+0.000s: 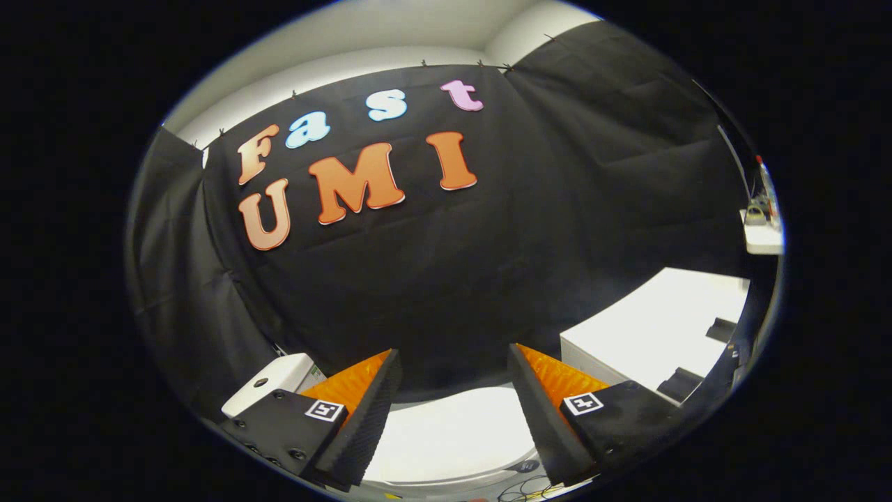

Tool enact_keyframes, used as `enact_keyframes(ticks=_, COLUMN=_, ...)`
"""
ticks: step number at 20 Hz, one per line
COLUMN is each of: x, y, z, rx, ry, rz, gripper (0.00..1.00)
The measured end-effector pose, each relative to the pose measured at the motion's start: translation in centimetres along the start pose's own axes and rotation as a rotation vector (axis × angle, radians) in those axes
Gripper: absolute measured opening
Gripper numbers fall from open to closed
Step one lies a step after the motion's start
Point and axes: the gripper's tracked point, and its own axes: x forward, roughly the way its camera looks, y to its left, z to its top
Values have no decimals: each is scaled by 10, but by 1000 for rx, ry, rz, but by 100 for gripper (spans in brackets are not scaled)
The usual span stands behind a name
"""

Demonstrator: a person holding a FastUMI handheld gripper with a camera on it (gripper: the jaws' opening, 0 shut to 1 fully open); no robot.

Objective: Open the toilet lid.

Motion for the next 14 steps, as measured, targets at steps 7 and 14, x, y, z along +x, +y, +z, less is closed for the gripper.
enact_keyframes(ticks=7, x=9, y=-74, z=-100, rx=164, ry=97, rz=-147, gripper=98)
enact_keyframes(ticks=14, x=-2, y=-119, z=-229, rx=237, ry=273, rz=-252, gripper=99)
